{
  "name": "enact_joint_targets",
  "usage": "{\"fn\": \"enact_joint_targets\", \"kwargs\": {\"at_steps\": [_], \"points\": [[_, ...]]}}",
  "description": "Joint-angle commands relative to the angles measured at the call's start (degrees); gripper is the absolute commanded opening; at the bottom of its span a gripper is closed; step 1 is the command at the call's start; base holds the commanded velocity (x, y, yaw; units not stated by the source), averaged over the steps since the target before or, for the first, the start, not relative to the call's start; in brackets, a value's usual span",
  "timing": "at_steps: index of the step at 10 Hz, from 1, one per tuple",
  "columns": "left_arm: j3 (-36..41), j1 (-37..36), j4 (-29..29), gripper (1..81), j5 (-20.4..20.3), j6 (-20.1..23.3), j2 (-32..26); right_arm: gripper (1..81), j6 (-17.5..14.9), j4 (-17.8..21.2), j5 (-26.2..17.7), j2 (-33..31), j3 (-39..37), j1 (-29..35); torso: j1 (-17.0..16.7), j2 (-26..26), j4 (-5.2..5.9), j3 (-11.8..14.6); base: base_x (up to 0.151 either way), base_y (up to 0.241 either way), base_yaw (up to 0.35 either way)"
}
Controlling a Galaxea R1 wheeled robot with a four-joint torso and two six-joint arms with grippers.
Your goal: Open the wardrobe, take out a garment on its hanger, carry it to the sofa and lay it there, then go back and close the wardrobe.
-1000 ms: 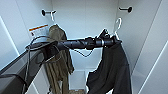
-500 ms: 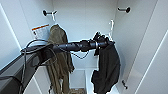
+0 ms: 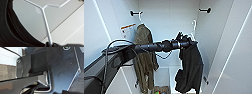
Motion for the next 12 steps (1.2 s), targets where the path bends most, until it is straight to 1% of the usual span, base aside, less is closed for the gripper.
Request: {"fn": "enact_joint_targets", "kwargs": {"at_steps": [1,12], "points": [[0.82,-10.72,1.34,1.0,-1.97,0.9,0.06,81.1,-0.11,-0.19,-2.69,0.33,0.42,1.85,0.0,0.0,0.0,0.0,-0.112,0.0,0.0],[2.31,-9.93,1.52,1.0,-1.97,1.07,-0.99,81.1,-0.11,-0.19,-2.6,0.33,0.42,1.76,0.0,0.0,0.0,0.0,-0.125,0.0,0.0]]}}
